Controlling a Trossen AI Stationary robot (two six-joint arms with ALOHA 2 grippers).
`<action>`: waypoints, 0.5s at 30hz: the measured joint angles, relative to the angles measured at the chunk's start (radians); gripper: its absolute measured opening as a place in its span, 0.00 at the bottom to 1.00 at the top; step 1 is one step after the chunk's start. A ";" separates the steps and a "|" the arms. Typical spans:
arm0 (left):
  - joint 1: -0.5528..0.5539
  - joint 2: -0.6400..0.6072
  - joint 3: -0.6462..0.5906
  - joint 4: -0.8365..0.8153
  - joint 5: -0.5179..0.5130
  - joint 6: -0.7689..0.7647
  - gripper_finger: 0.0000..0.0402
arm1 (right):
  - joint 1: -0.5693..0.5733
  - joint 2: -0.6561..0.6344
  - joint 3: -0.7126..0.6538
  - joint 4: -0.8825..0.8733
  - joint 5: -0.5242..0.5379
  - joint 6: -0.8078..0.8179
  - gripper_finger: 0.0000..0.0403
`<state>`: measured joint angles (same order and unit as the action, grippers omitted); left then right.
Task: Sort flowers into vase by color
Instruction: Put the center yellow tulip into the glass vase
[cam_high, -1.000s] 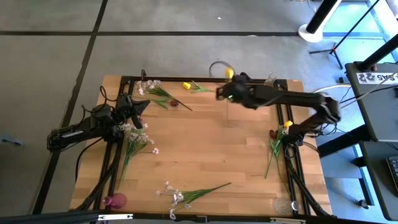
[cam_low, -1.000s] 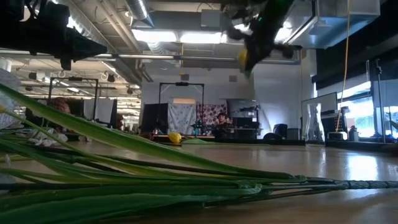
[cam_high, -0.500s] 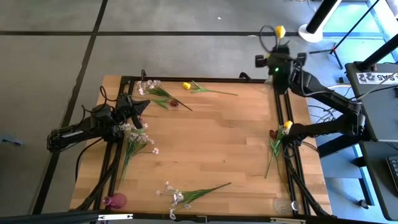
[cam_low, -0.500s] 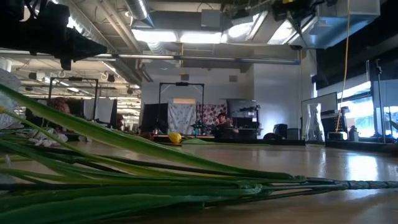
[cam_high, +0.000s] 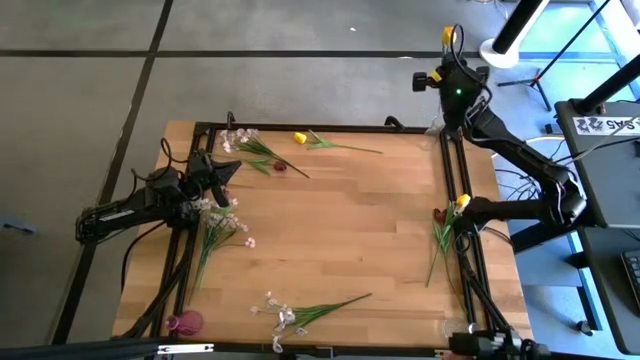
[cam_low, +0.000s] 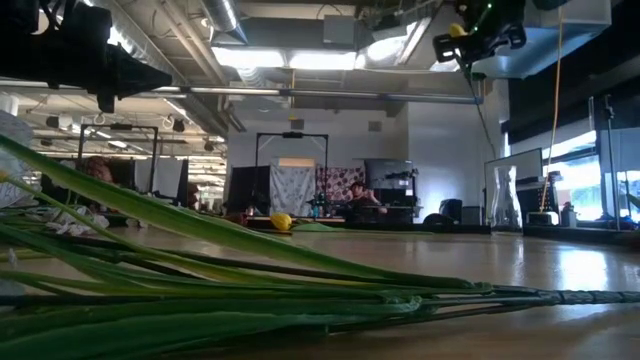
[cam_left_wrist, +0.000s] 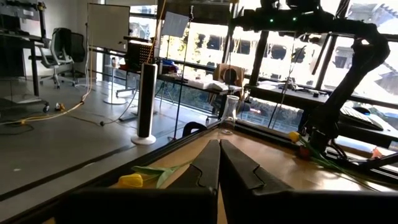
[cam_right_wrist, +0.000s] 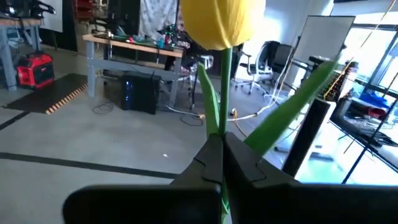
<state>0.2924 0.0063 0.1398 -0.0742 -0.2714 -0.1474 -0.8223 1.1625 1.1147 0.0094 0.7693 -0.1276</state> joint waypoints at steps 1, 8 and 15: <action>0.000 0.000 0.000 0.000 0.000 0.000 0.00 | -0.006 0.000 -0.005 -0.002 -0.003 0.018 0.00; 0.000 0.000 0.000 0.000 0.000 0.000 0.00 | 0.014 -0.034 -0.055 -0.008 0.008 0.049 0.00; 0.000 0.000 0.000 0.000 0.000 0.000 0.00 | 0.031 -0.083 -0.095 -0.043 0.050 0.078 0.00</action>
<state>0.2920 0.0063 0.1398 -0.0738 -0.2714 -0.1474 -0.7909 1.0792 1.0193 -0.0337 0.8196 -0.0500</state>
